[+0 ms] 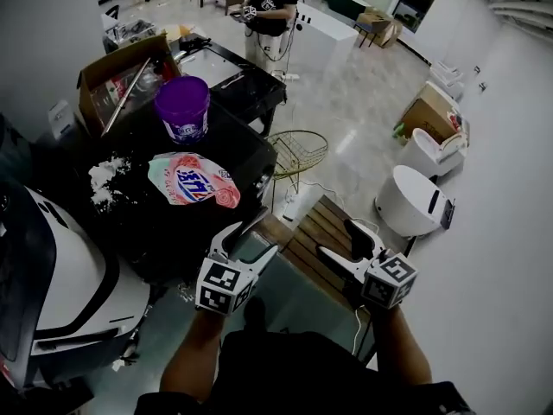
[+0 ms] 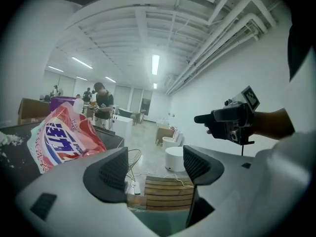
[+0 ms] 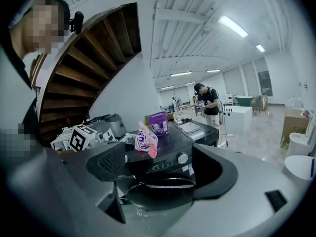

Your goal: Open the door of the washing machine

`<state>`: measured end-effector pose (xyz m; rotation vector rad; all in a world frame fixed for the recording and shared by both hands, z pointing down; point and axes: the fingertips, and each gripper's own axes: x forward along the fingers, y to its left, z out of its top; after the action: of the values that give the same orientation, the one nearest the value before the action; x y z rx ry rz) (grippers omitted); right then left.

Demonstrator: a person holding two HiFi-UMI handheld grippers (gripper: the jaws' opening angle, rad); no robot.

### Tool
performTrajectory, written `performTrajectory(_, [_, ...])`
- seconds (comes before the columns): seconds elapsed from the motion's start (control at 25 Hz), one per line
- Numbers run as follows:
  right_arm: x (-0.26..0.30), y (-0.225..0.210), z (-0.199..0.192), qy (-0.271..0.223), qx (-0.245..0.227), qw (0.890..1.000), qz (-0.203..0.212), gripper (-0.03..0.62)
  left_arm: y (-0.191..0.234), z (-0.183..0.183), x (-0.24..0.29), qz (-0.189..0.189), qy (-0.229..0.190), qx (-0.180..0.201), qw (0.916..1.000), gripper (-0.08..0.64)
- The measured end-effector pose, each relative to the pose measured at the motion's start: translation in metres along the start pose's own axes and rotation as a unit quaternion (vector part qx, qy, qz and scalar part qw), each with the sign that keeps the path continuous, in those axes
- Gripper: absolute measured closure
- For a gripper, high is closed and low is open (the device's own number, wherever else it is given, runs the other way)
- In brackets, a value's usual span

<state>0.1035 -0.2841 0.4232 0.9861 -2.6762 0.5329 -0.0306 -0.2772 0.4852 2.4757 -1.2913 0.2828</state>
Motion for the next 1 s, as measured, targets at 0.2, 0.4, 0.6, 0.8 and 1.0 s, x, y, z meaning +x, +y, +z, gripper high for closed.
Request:
performTrajectory(0.2, [0.054, 0.003, 0.01, 0.025, -0.006, 0.998, 0.054, 0.163, 0.023, 0.003, 0.003, 0.023, -0.005, -0.028, 0.9993, 0.206])
performTrajectory(0.4, [0.088, -0.003, 0.015, 0.039, -0.016, 0.994, 0.106, 0.167, 0.046, 0.0, 0.009, 0.067, -0.002, -0.055, 0.9962, 0.218])
performTrajectory(0.6, [0.116, -0.025, 0.005, 0.065, -0.026, 0.984, 0.162, 0.176, 0.064, -0.004, 0.02, 0.125, 0.005, -0.081, 0.9889, 0.229])
performTrajectory(0.8, [0.152, -0.053, -0.011, 0.112, -0.04, 0.964, 0.24, 0.181, 0.081, -0.011, 0.037, 0.206, 0.018, -0.13, 0.9697, 0.236])
performTrajectory(1.0, [0.182, -0.078, -0.043, 0.164, -0.066, 0.933, 0.315, 0.186, 0.09, -0.015, 0.059, 0.274, 0.029, -0.154, 0.949, 0.238])
